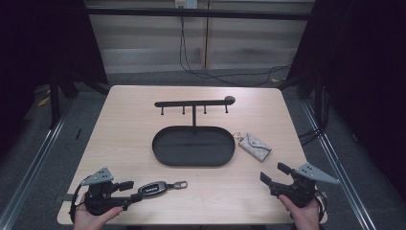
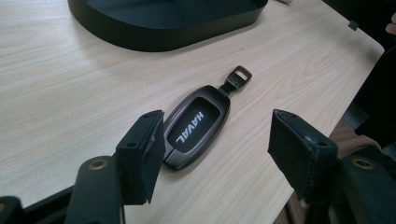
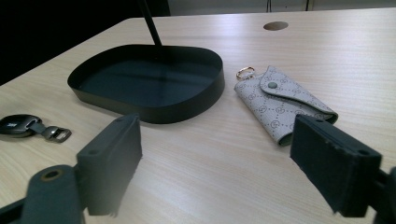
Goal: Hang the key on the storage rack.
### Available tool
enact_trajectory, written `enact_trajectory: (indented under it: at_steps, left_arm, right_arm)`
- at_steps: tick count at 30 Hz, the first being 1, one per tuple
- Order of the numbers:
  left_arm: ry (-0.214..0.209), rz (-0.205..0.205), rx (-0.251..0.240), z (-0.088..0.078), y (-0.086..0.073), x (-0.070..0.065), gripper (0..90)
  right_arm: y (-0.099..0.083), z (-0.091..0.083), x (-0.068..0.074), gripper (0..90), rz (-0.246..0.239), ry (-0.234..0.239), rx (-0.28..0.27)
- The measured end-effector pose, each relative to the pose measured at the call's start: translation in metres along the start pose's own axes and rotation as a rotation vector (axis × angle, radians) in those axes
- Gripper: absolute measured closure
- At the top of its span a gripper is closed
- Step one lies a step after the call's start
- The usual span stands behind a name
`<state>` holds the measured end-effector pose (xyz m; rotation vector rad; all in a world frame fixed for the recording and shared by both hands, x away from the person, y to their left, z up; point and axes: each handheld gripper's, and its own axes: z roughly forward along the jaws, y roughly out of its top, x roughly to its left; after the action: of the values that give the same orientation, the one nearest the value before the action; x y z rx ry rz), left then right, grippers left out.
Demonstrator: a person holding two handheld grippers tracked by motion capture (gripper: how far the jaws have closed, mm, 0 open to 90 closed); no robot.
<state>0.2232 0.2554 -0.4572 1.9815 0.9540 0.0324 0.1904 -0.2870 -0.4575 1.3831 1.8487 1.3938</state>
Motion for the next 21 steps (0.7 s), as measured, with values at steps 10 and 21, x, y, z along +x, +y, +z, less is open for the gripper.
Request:
enact_trajectory:
  at_steps: [10, 21]
  left_arm:
    - [-0.014, -0.018, 0.01, 0.002, 0.002, -0.0014, 40.3]
    - [-0.047, -0.012, 0.012, -0.0016, 0.0088, -0.0083, 53.3]
  right_arm:
    - [0.0, -0.0009, -0.0007, 15.0, 0.01, 0.044, 0.016]
    - [0.0007, -0.0036, 0.0029, 22.0, 0.007, 0.074, 0.038]
